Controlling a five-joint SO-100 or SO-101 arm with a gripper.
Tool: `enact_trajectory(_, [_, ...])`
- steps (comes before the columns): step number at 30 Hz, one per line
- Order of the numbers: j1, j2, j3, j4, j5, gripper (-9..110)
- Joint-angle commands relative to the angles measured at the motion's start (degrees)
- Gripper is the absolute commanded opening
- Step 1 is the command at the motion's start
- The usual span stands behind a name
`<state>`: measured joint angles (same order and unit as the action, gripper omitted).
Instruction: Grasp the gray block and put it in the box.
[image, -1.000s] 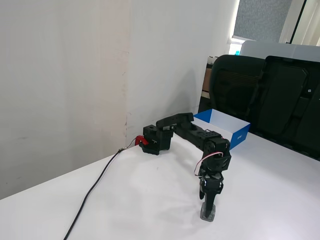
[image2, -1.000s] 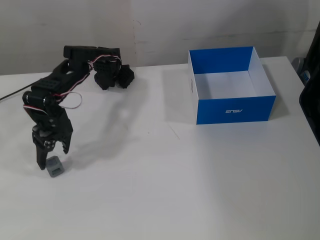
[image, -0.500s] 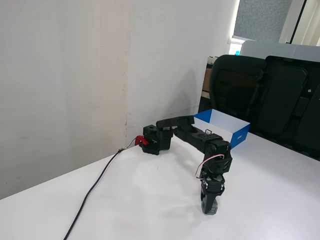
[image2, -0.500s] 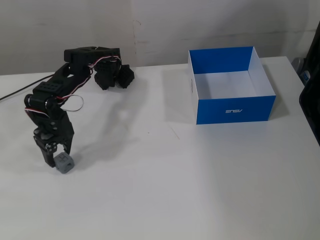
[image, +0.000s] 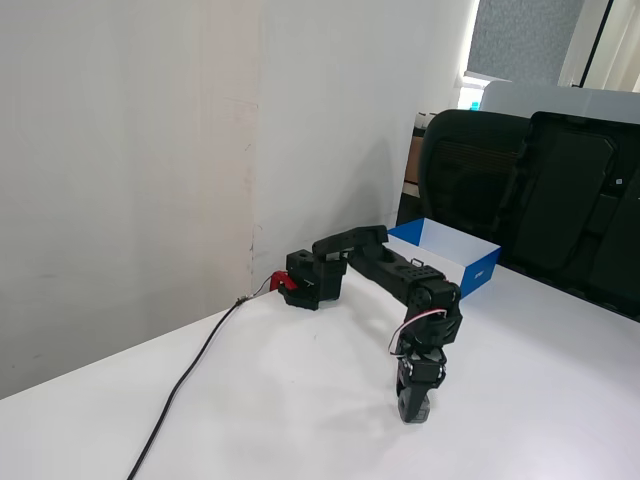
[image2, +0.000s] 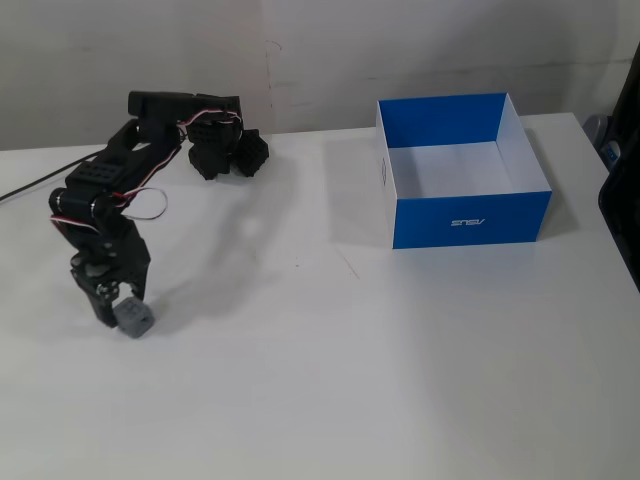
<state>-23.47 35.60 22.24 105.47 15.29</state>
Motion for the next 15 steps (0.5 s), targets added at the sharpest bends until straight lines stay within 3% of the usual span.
enact_trajectory(1, [1.14, 13.62, 3.87, 2.55, -1.05, 0])
enact_trajectory(15, [5.19, 34.72, 21.80, 2.55, -5.89, 0])
